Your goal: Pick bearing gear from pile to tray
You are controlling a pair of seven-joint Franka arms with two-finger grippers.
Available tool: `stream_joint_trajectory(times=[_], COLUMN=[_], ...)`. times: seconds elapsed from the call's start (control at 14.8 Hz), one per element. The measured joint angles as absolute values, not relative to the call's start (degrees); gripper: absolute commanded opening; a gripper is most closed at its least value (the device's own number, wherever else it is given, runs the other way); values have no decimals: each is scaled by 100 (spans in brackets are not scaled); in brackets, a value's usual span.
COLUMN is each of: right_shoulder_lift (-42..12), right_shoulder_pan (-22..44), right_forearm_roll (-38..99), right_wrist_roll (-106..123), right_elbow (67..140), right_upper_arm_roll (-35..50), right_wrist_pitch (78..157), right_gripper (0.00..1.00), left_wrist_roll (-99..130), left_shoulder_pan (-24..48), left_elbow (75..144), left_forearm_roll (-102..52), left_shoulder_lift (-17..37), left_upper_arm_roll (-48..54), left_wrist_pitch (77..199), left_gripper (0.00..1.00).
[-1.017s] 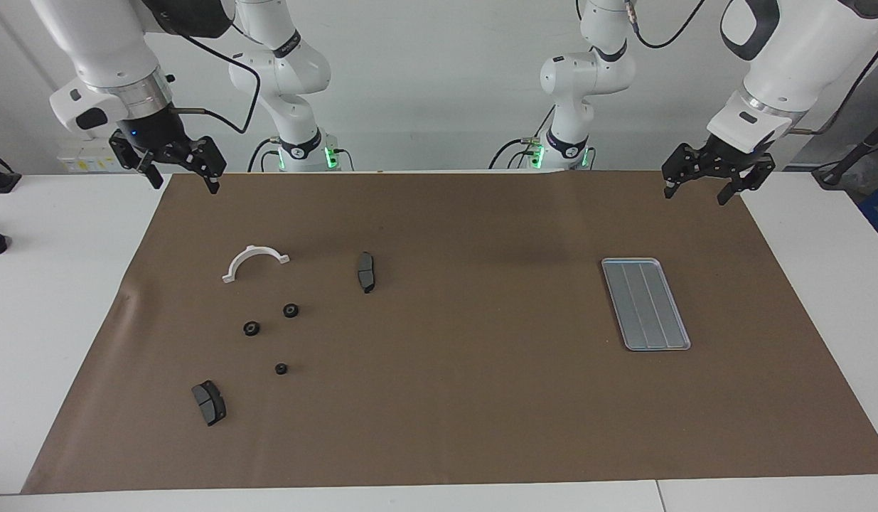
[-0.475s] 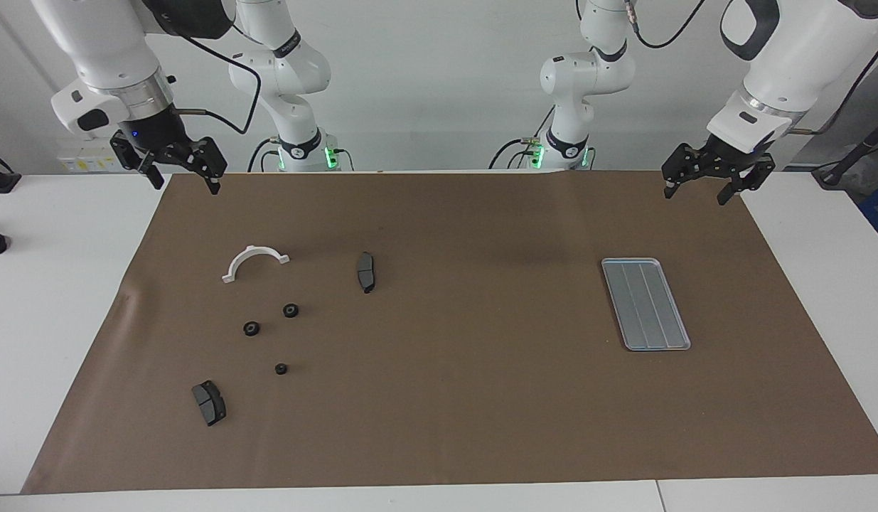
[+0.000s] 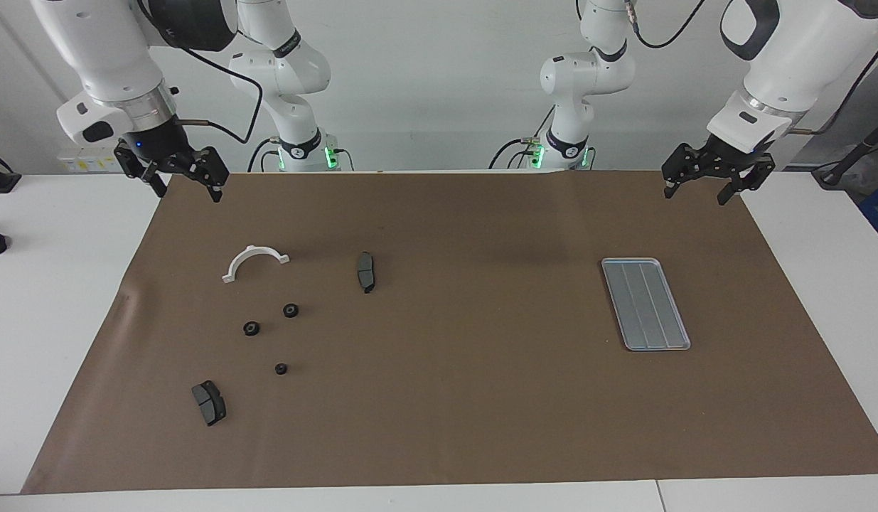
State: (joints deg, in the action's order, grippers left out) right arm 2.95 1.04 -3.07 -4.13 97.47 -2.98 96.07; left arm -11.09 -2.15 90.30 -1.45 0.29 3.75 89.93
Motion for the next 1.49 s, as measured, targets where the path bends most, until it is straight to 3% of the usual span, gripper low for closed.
stream_joint_trajectory(times=[0.27, 0.81, 1.15, 1.49], right_shoulder_lift=[2, -1574, -1825, -1811], right_shoulder_pan=[14, 48, 51, 71], right_forearm_roll=[-307, -307, -302, -167], right_wrist_roll=[-30, 17, 105, 297], right_elbow=[10428, 10730, 11327, 11566], right_upper_arm_roll=[-313, -310, -308, -288], right_wrist_pitch=[10798, 12863, 13625, 13895], right_gripper=[100, 100, 100, 72], left_wrist_roll=[-1109, -1109, -1109, -1109], left_shoulder_pan=[-215, -215, -215, -215], left_elbow=[9030, 9030, 9030, 9030], left_forearm_roll=[-145, -145, -145, -145], left_shoulder_lift=[29, 29, 29, 29], left_upper_arm_roll=[375, 375, 375, 375], left_wrist_pitch=[8993, 8993, 8993, 8993], left_gripper=[100, 100, 100, 100])
